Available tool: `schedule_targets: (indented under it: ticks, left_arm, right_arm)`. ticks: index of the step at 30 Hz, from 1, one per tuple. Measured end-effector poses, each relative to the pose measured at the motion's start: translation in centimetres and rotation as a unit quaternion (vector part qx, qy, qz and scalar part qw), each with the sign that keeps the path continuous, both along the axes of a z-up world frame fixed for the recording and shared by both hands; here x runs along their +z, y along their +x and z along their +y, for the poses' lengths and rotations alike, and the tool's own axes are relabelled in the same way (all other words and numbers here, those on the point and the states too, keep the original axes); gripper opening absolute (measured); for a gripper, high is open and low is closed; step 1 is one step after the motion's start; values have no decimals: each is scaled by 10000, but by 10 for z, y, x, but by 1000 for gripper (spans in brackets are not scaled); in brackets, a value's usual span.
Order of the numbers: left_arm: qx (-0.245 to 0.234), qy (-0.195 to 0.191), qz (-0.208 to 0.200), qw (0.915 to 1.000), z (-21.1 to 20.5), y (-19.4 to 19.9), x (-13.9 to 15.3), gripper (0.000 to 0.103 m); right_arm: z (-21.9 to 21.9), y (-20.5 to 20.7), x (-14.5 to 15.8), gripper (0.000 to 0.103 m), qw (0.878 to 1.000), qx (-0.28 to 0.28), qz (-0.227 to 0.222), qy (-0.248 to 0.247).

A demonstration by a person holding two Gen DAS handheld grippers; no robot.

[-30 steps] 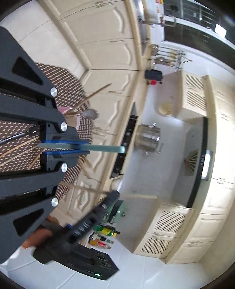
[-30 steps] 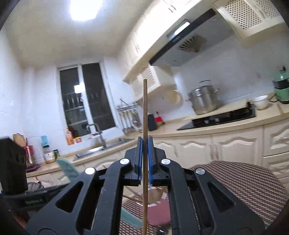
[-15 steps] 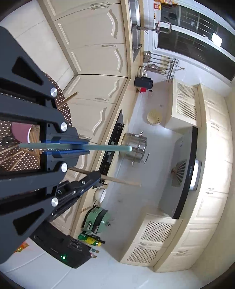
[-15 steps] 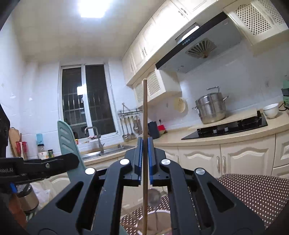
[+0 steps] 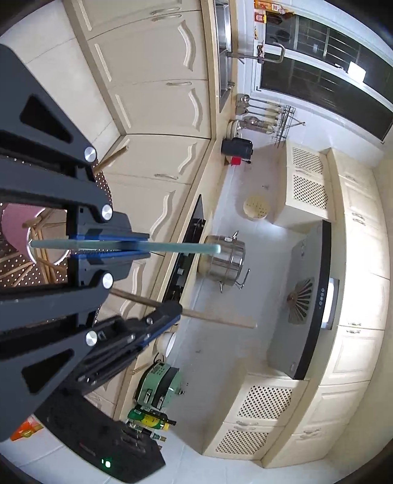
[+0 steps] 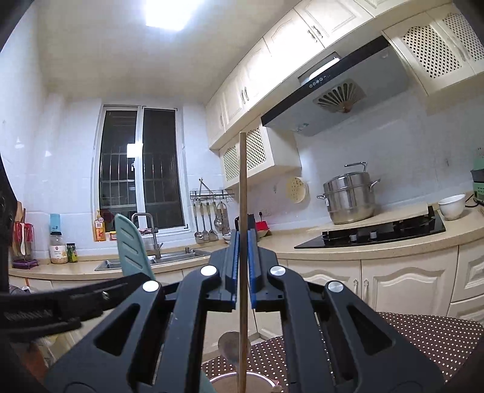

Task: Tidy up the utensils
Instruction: 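Carry the knife and the chopstick up over the pink cup, then release the knife into the cup with the left gripper while the right releases the chopstick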

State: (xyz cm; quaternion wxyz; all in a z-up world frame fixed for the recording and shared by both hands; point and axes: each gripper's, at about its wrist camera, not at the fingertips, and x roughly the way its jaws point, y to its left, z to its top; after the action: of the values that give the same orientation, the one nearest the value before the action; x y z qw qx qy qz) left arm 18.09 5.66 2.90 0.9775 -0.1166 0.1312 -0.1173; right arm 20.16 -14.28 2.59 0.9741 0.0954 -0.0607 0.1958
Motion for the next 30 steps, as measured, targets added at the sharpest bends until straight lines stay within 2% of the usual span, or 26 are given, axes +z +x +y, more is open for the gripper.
schedule_targets:
  ticks: [7,15,18,20,24,30]
  left_arm:
    - [95,117,99,9998,-7,12,-8,5]
    - [-27,-90,476,9988,-5,25,-21,7]
    - [25,-79,476,9988,-3,26,-23,9]
    - [30,-69,434,9990,-3,23,-22,21]
    - [5,-115,392,9992,1,20,-17,24]
    - [76,-190,375,9991,4,13,-13,35]
  right_arm:
    - [-1,1,-1,6,10000,-42,-71,-42]
    - [1,0,-3,6,9998,-127,-157,-73]
    - [1,0,-4,6,9997,-151,-178,-40]
    - [2,1,-3,6,9997,-142,-170,-41]
    - [2,1,-3,6,9997,-156,-169,-48]
    - [2,1,-3,7,9997,-163,-132,-79]
